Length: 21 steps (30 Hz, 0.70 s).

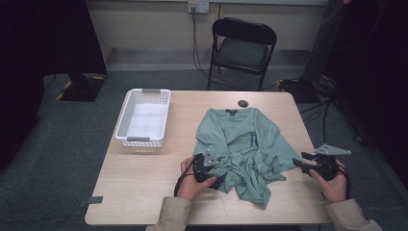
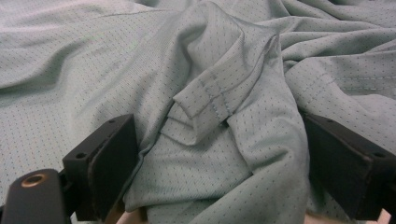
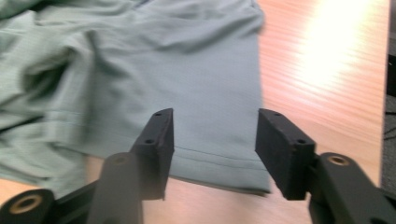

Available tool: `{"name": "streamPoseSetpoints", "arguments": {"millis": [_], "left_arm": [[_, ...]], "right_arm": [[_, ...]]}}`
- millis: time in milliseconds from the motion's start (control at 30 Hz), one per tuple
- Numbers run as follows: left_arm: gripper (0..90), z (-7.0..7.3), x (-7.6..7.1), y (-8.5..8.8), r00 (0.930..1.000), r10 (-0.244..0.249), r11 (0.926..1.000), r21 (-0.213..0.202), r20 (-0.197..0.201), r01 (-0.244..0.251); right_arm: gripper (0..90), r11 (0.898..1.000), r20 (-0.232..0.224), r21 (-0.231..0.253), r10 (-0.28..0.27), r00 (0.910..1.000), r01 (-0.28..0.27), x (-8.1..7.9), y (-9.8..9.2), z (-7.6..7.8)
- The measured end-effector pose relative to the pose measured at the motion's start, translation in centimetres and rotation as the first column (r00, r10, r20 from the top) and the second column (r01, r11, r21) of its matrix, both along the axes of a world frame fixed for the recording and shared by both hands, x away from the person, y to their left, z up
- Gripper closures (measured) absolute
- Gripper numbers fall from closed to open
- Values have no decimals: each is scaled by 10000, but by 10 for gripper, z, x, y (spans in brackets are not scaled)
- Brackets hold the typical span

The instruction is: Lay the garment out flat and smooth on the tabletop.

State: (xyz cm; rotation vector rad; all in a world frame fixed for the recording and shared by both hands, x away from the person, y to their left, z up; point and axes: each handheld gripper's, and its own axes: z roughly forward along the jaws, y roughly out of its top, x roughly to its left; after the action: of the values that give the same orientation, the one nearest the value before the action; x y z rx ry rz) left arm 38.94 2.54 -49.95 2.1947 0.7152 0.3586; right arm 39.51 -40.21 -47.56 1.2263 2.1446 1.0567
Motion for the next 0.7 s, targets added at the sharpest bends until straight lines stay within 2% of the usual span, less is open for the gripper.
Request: {"name": "streamPoseSetpoints", "arguments": {"millis": [133, 400, 500, 567, 633, 700], "left_arm": [[119, 0, 0, 0, 10000, -3, 10000, 1, 2, 3], [118, 0, 0, 0, 10000, -4, 10000, 12, 7, 4], [119, 0, 0, 0, 10000, -7, 10000, 16, 11, 7], [118, 0, 0, 0, 10000, -9, 10000, 18, 12, 9], [118, 0, 0, 0, 10000, -6, 10000, 17, 15, 6], [118, 0, 0, 0, 10000, -4, 10000, 26, 20, 4]], "right_arm": [[544, 9990, -82, -200, -405, 9991, 404, 6, -9, -10], [593, 9977, -534, -267, -634, 9966, 620, 9, -15, -19], [664, 9985, -684, -82, -551, 9961, 547, 9, -16, -19], [774, 9987, -902, 153, -466, 9948, 482, 9, -17, -19], [851, 9987, -980, 171, -467, 9941, 486, 9, -18, -18], [866, 9987, -959, 193, -445, 9944, 466, 9, -19, -18]]}}
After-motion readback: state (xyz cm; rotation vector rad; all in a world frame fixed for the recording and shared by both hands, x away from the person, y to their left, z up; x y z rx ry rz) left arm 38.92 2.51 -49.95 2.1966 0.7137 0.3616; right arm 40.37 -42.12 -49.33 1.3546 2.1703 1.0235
